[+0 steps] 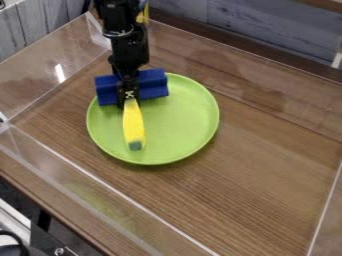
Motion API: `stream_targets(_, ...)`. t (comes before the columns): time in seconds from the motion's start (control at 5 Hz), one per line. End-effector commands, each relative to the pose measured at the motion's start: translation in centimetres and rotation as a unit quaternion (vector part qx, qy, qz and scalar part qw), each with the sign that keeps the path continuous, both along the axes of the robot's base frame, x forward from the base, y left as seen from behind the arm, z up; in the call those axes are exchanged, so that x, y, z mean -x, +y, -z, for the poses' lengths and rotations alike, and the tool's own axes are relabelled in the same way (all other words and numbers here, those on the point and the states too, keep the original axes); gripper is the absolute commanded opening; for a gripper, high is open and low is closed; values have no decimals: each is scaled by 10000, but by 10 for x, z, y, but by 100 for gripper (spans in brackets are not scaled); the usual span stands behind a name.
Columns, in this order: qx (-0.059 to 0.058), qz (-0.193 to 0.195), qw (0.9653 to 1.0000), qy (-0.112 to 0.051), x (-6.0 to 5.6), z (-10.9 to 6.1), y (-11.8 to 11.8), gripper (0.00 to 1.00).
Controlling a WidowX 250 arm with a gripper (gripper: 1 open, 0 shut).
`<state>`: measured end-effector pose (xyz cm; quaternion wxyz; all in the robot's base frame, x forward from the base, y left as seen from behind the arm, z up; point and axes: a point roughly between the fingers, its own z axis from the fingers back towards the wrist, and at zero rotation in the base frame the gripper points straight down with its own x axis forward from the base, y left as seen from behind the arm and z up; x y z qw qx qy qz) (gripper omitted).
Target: Put the blue object in the green plate
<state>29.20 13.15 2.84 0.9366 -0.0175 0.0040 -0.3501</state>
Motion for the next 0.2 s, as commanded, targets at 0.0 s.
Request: stream_targets(0.0, -135, 32, 9995, -272, -2, -21, 12, 0)
